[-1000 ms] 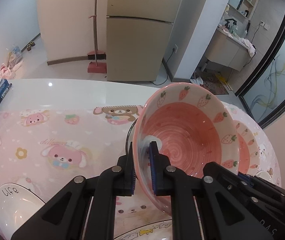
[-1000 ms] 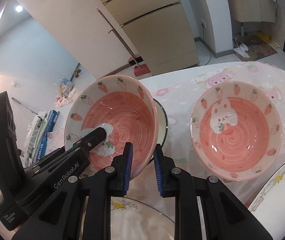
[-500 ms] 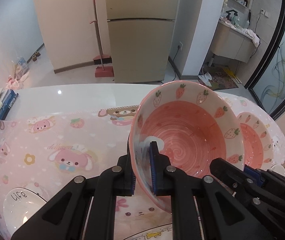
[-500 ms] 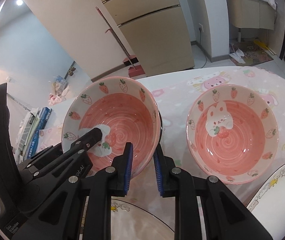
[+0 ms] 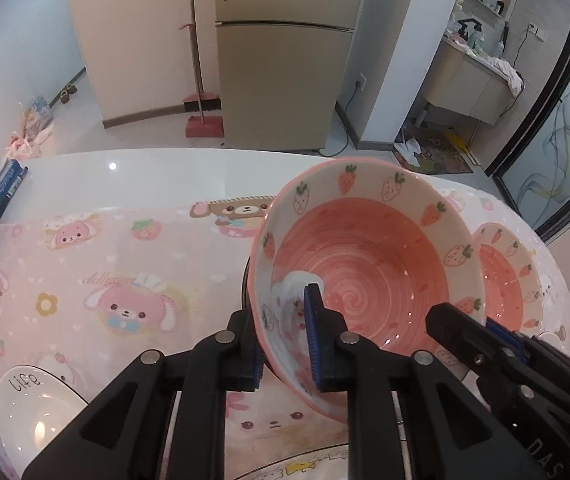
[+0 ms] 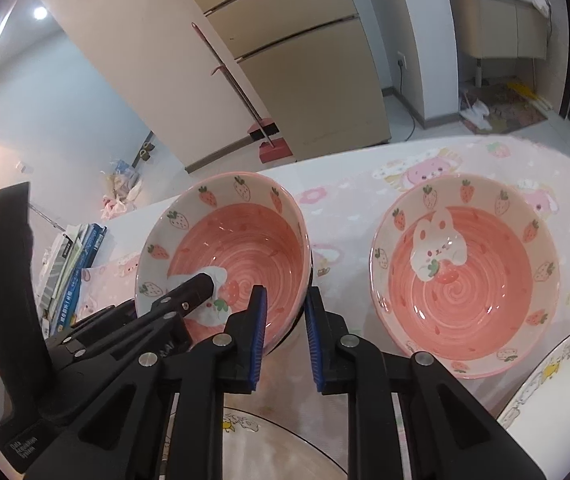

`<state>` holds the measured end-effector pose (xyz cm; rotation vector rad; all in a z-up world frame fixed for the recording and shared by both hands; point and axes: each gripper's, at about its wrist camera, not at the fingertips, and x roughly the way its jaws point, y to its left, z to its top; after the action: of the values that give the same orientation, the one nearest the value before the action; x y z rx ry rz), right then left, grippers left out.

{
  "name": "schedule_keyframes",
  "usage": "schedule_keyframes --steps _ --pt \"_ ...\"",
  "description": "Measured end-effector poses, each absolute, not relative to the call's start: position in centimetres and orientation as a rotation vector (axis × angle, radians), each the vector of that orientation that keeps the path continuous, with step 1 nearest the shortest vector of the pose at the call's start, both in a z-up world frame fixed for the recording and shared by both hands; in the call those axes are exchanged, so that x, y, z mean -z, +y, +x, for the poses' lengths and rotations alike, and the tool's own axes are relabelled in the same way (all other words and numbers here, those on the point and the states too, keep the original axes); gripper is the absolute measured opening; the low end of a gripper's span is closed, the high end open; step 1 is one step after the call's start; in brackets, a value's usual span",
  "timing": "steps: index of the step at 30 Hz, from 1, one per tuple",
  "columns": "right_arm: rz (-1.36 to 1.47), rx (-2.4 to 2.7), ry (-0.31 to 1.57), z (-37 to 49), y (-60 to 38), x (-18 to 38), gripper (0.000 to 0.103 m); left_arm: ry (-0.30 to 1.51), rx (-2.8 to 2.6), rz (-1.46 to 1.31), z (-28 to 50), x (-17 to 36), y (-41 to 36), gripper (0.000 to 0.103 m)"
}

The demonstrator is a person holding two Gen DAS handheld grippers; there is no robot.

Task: Organize plates and bowls
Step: 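Lower the pink bowl into the white bowl and open both grippers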

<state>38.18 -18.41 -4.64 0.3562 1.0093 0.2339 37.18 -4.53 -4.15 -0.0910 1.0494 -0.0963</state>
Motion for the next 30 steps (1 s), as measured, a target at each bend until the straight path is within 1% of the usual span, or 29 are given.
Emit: schedule_keyframes --steps 7,9,11,15,17,30 --pt "0.419 -0.273 1.02 38.5 -19.4 4.7 0.017 1.063 0.123 -0.129 37.2 3.5 -3.5 0.016" --pt "0.412 -0.272 1.021 38.5 -19.4 4.7 0.015 1.046 0.117 -0.089 37.0 3.5 -3.6 0.012" --pt "0.404 -0.266 1.018 38.5 -19.3 4.7 0.014 1.055 0.111 -0.103 37.1 3.5 -3.2 0.012" --pt "0.411 -0.236 1.017 38.6 -19.6 4.8 0.011 1.077 0.126 -0.097 37.0 3.1 -3.5 0.016" --pt "0.408 -0.237 1.014 38.5 -19.7 4.8 0.01 1.072 0.116 -0.055 36.7 3.1 -3.8 0.016" --pt "0.399 -0.234 0.998 38.5 -19.7 5.0 0.009 1.087 0.125 -0.034 36.9 2.8 -4.4 0.019"
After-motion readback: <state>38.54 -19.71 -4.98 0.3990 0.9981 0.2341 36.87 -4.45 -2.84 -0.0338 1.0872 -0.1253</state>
